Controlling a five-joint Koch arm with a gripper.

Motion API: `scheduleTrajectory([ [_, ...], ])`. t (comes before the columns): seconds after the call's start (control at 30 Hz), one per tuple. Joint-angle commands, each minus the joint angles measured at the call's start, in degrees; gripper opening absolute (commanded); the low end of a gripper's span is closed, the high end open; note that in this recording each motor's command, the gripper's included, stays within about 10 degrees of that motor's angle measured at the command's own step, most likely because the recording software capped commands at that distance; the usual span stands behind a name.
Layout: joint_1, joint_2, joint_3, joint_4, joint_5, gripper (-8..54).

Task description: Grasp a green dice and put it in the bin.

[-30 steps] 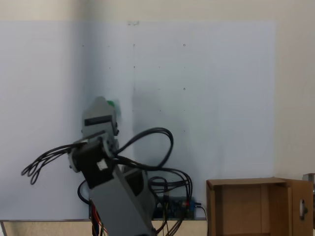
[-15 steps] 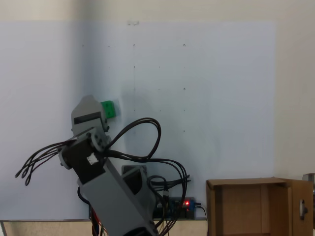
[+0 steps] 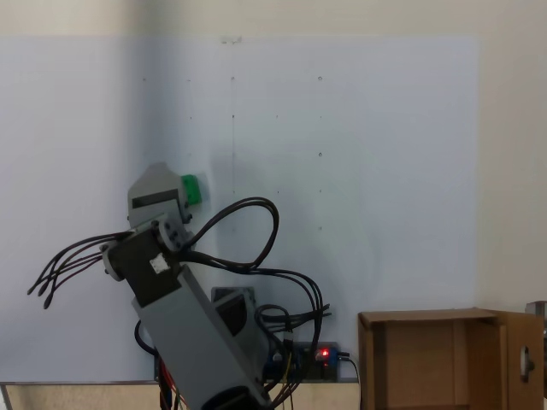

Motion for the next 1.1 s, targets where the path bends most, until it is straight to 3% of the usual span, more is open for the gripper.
scheduleTrajectory([
  [0.0,0.2,-0.1,-0.4,-0.4,0.4,42.5],
  [1.07,2.1,-7.3,10.3,-11.8,0.5,43.5],
])
